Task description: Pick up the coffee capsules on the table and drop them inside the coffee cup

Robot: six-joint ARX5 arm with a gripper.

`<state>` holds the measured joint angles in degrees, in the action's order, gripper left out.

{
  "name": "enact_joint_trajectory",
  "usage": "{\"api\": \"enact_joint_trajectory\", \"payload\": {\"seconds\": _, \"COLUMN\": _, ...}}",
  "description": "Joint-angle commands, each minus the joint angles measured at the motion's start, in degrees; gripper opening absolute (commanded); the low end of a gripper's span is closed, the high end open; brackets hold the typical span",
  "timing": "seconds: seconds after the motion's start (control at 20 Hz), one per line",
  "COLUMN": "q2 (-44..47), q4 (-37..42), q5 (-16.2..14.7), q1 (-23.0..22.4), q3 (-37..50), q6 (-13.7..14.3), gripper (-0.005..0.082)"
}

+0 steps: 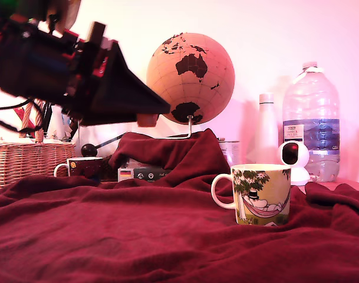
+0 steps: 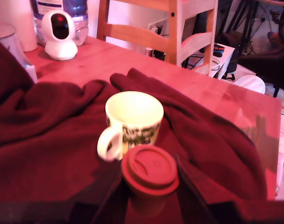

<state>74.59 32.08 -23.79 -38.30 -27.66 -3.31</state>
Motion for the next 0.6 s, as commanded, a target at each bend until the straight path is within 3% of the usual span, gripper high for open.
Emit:
{"api": "enact_joint_trajectory", "payload": {"seconds": 0.0, "q2": -0.7, "q4": 0.5, "q5": 0.9, "q1": -0.5, "q3": -1.4, "q6": -0.2, "gripper": 0.0198}}
{"api": "enact_joint_trajectory", "payload": {"seconds": 0.15, "q2": -0.6, "q4": 0.5, "q5": 2.4, "q1": -1.0, "q3": -2.2, "q6": -0.2, "gripper": 0.0197}}
{"api": "enact_joint_trajectory", "payload": {"seconds": 0.55, "q2": 7.0, "q4": 0.0, "q5": 2.4, "q1": -2.7, "q3": -9.6, "q6": 0.2, "gripper": 0.0197}}
